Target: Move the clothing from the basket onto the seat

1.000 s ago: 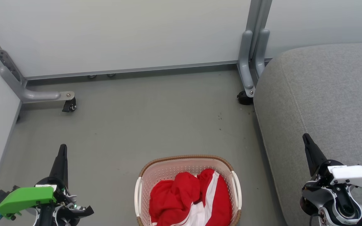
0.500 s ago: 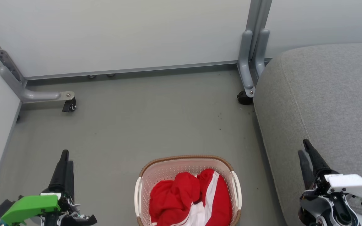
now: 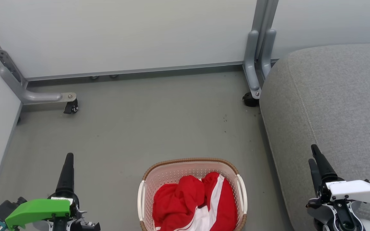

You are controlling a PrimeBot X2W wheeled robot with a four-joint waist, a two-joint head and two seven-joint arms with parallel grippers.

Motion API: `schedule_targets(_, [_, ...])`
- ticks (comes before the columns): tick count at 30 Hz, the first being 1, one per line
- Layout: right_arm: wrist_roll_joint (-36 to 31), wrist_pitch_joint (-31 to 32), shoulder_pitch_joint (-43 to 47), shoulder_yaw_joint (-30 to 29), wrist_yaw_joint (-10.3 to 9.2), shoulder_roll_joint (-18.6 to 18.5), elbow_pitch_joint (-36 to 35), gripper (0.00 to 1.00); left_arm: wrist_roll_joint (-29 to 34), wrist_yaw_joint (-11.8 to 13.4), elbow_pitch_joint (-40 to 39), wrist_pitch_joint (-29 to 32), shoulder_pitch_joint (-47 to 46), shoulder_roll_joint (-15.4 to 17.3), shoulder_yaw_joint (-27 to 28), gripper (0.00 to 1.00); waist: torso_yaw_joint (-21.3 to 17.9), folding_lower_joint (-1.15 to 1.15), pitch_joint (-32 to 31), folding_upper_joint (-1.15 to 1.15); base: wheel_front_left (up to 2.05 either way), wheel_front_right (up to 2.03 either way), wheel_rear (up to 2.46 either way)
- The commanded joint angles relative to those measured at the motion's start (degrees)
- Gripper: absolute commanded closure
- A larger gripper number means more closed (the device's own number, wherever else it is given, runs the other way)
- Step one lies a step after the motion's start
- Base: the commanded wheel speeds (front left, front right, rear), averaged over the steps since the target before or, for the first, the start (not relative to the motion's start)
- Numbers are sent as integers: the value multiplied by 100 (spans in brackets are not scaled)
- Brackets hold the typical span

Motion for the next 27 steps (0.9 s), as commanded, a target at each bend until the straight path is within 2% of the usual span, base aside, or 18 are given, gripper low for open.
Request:
schedule_targets(1, [-184,-75,-91,-42,2,-26,-138,0,292,15,-166,-69,-50,24,-47,0,2,0,1,0,0,0,0])
schedule_targets(20, [-1993,-514,40,62,2,-40,-608,0,2489,251,-677,-507,59,37,-524,0,29,0,-7,0,0,0,0])
schedule_targets(27, [-2931,-658,118,315,3,-44,-844,0,3145,400,-862,-650,76,42,-763,0,38,0,-10,0,0,0,0])
